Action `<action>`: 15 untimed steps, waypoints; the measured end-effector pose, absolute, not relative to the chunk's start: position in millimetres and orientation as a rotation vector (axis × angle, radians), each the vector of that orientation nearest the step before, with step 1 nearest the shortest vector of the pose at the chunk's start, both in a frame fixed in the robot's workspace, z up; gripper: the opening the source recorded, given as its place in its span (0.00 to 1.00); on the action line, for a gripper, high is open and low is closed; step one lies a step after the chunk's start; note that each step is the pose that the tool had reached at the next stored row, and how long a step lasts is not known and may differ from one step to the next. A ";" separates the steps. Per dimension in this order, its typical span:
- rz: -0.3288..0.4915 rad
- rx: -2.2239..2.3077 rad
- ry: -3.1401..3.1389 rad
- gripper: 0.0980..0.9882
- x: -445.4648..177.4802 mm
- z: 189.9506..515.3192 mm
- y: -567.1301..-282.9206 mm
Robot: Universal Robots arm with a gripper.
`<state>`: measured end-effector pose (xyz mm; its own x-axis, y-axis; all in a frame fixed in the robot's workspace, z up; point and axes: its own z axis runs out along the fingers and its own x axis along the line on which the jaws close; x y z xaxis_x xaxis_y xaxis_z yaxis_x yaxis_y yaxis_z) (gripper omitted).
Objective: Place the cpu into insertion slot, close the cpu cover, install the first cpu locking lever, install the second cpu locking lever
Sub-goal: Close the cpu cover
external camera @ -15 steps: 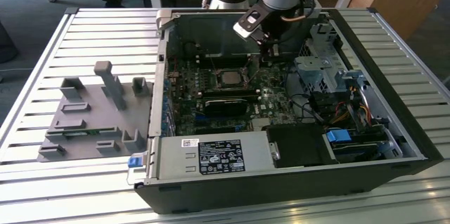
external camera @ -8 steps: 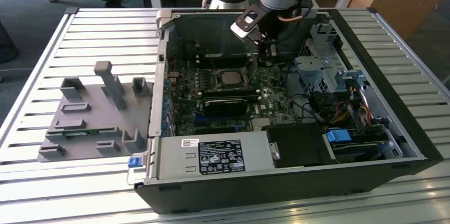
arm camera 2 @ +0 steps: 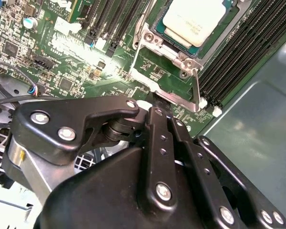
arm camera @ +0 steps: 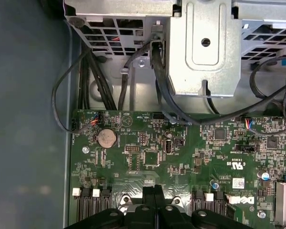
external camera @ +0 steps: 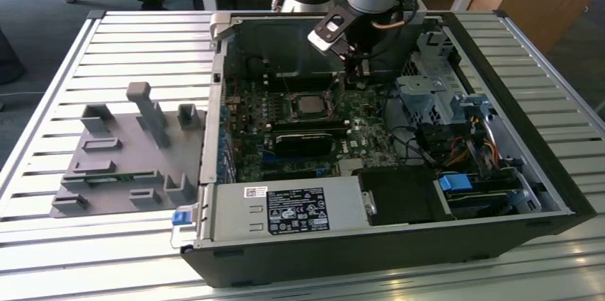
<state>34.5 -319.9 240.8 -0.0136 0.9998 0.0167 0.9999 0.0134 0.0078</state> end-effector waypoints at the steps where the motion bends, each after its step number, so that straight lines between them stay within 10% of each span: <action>1: -0.027 -2.202 -2.232 0.01 34.0 240.8 -319.9; 15: -0.027 -2.202 -2.232 0.01 15.1 238.3 -319.9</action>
<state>15.1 -319.9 238.3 -0.0135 0.9998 0.0167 0.9999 0.0134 0.0078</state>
